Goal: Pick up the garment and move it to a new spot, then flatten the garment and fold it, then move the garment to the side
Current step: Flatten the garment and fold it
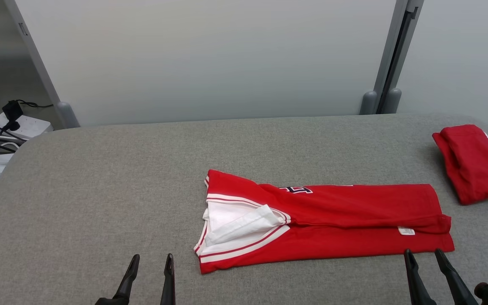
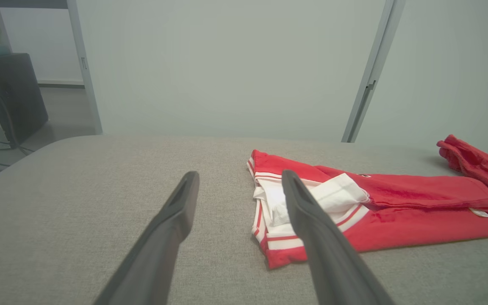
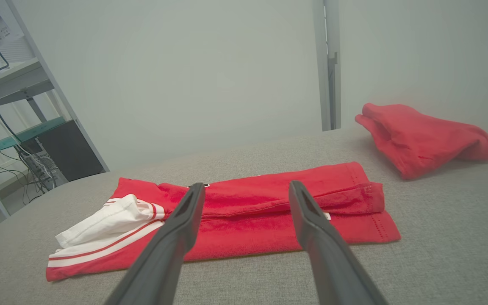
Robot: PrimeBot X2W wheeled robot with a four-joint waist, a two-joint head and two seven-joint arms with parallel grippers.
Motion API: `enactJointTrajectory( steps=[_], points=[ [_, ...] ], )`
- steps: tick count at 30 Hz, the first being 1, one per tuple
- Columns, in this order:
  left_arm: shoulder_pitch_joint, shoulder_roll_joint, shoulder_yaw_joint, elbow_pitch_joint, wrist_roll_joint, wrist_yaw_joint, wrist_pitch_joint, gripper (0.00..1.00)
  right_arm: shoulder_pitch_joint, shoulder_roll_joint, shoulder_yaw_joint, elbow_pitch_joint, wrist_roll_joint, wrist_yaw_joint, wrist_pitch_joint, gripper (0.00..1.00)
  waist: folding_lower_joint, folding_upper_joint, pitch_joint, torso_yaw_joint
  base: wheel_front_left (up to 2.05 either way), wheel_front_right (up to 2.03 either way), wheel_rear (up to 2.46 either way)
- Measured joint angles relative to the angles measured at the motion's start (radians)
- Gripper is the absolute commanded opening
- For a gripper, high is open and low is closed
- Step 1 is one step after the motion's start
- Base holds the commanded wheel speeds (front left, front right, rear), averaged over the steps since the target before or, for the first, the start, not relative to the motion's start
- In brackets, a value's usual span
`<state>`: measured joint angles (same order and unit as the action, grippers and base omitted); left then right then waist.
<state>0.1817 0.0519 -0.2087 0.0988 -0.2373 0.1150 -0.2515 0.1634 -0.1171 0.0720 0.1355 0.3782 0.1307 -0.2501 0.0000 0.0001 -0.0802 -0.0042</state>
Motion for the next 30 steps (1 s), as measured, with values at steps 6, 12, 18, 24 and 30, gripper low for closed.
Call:
enactJointTrajectory(
  steps=[6,12,18,24,30],
  points=[
    [0.0,0.0,-0.001,0.003,0.001,-0.001,0.0,1.0,-0.001,0.0,0.012,0.003,0.001,0.0,0.0,1.0,0.0,0.0,0.0,-0.005,0.0,0.0,0.0],
    [0.0,0.0,-0.009,0.012,0.013,-0.009,0.0,1.0,-0.029,0.0,0.009,0.018,0.019,0.0,0.0,1.0,0.0,0.0,0.008,-0.004,0.0,0.0,0.0],
    [-0.004,0.0,-0.026,0.018,0.017,-0.018,0.0,1.0,-0.101,0.0,-0.061,0.191,0.066,0.0,0.0,1.0,0.0,0.0,0.033,0.013,0.0,0.0,0.0],
    [-0.015,0.0,-0.034,0.024,0.019,-0.028,0.0,1.0,-0.256,-0.034,-0.16,0.437,0.104,0.0,0.0,1.0,0.0,0.0,0.067,0.035,0.0,0.0,0.0],
    [-0.042,0.0,-0.036,0.027,0.026,-0.039,0.0,1.0,-0.44,-0.097,-0.189,0.691,0.168,0.0,0.0,1.0,0.0,0.0,0.118,0.051,0.0,0.0,0.0]
  ],
)
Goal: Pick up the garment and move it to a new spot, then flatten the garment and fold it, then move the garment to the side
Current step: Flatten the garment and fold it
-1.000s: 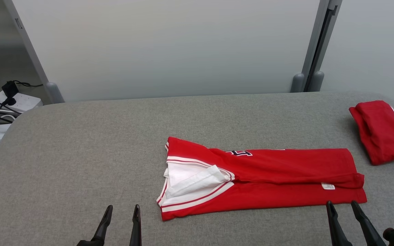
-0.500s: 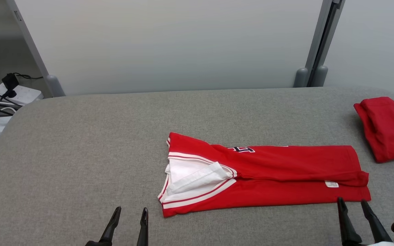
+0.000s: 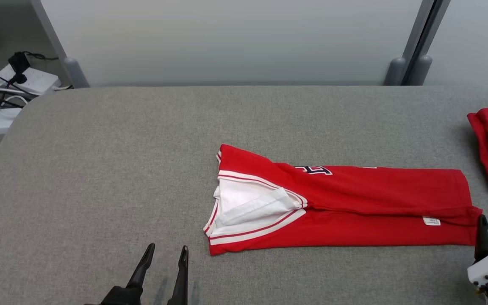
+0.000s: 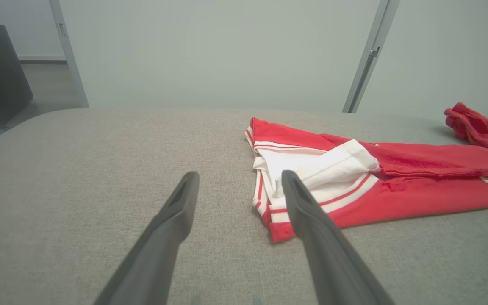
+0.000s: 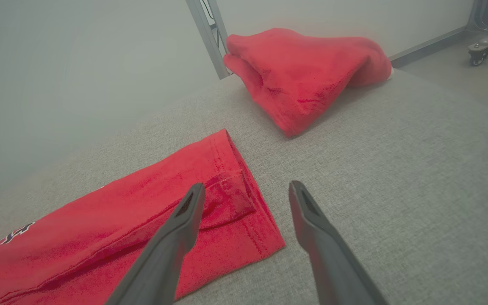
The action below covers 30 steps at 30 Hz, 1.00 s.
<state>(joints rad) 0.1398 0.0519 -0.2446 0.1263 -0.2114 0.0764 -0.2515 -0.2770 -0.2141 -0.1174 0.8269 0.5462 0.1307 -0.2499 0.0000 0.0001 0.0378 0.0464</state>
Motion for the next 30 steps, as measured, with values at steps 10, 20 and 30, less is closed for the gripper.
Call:
enactJointTrajectory(
  steps=[10,20,30],
  points=[
    [-0.073,-0.001,-0.005,0.005,0.008,-0.012,0.0,1.0,-0.144,-0.041,0.024,0.154,0.121,0.0,0.0,1.0,0.0,0.0,0.099,0.014,0.0,0.0,0.0],
    [-0.094,-0.002,-0.007,0.015,0.026,-0.02,0.0,1.0,-0.176,-0.041,0.093,0.24,0.223,0.0,0.03,1.0,0.0,0.0,0.119,0.011,0.0,0.0,0.0],
    [-0.106,-0.002,-0.003,0.016,0.027,-0.026,0.0,1.0,-0.191,-0.048,0.157,0.248,0.331,0.0,0.057,0.09,0.0001,0.0,0.119,0.012,0.0,0.0,0.0]
  ],
)
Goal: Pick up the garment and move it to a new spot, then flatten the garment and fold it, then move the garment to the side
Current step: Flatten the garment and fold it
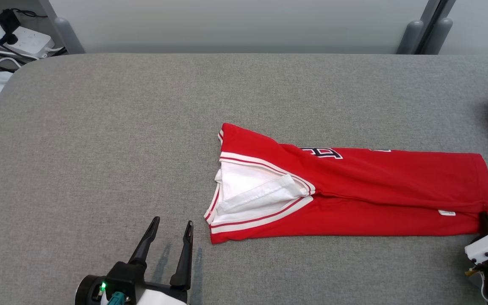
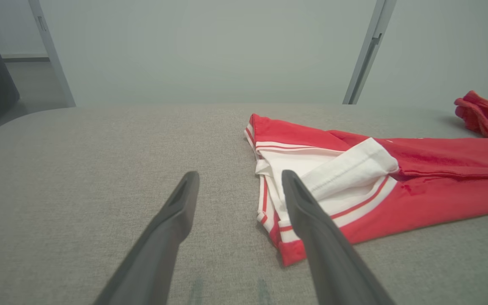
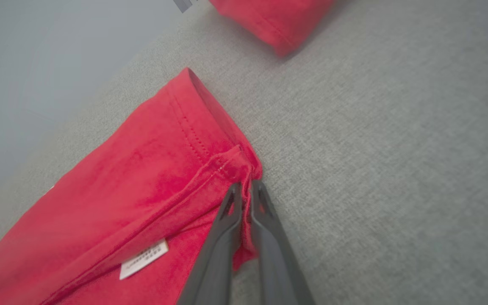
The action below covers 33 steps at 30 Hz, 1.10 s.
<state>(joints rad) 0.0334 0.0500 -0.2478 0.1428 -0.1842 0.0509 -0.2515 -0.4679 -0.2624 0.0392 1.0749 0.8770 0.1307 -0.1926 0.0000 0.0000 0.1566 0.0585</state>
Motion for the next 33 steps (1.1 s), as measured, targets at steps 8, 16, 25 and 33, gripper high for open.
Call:
enactJointTrajectory(
  steps=[8,16,25,33],
  points=[
    [-0.001,0.0,0.005,-0.001,-0.002,-0.006,0.0,1.0,-0.004,-0.035,0.052,-0.021,0.05,0.0,-0.015,0.0,0.0,0.0,-0.012,0.008,0.0,0.0,0.0],
    [0.001,0.0,0.001,-0.003,-0.018,0.005,0.0,1.0,0.003,-0.092,0.165,-0.156,0.077,0.0,-0.024,0.0,-0.0001,0.0,-0.054,-0.002,0.0,0.0,0.0],
    [0.001,-0.001,-0.003,-0.008,-0.038,0.012,0.0,1.0,0.008,-0.122,0.269,-0.344,0.094,0.0,-0.034,0.0,0.0,0.0,-0.092,0.012,0.0,0.0,0.0],
    [0.002,-0.001,-0.005,-0.006,-0.049,0.012,0.0,1.0,0.012,-0.121,0.342,-0.479,0.094,0.0,-0.005,0.0,0.0,0.0,-0.113,0.062,0.0,0.0,0.0]
  ],
)
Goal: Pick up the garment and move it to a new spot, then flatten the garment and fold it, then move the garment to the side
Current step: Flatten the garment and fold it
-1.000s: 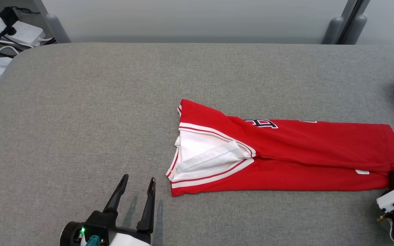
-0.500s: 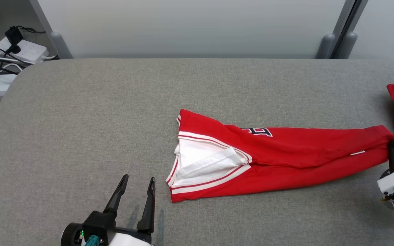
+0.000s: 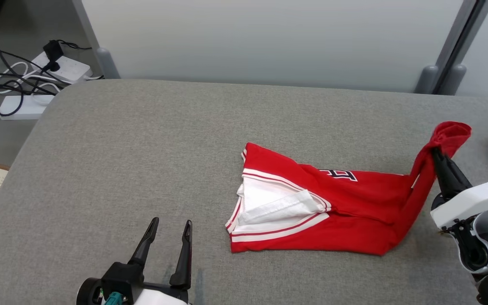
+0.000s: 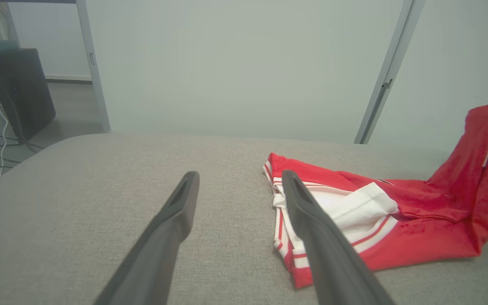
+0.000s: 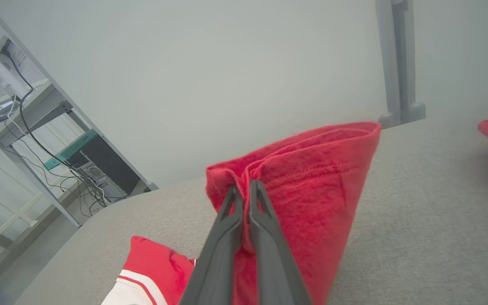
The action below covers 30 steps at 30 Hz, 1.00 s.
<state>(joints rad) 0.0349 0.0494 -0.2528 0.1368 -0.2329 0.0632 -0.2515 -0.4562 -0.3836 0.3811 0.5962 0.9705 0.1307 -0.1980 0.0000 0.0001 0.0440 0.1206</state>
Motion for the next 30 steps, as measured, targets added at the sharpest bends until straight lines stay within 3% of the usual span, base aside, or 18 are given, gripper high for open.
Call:
enactJointTrajectory(
  steps=[15,23,30],
  points=[
    [0.001,0.0,-0.008,0.019,-0.022,0.003,0.0,1.0,-0.018,0.139,0.074,-0.024,-0.056,0.0,0.069,0.0,0.0,0.0,-0.018,0.15,0.0,0.0,0.0],
    [0.001,0.0,-0.015,0.029,-0.031,0.003,0.0,1.0,-0.07,0.241,0.121,0.082,-0.11,0.0,0.089,0.0,0.0,0.0,-0.007,0.219,0.0,0.0,0.0],
    [0.0,0.0,-0.022,0.037,-0.047,0.006,0.0,1.0,-0.093,0.296,0.178,0.27,-0.202,0.0,0.082,0.0,0.0,0.0,0.004,0.274,0.0,0.0,0.0]
  ],
)
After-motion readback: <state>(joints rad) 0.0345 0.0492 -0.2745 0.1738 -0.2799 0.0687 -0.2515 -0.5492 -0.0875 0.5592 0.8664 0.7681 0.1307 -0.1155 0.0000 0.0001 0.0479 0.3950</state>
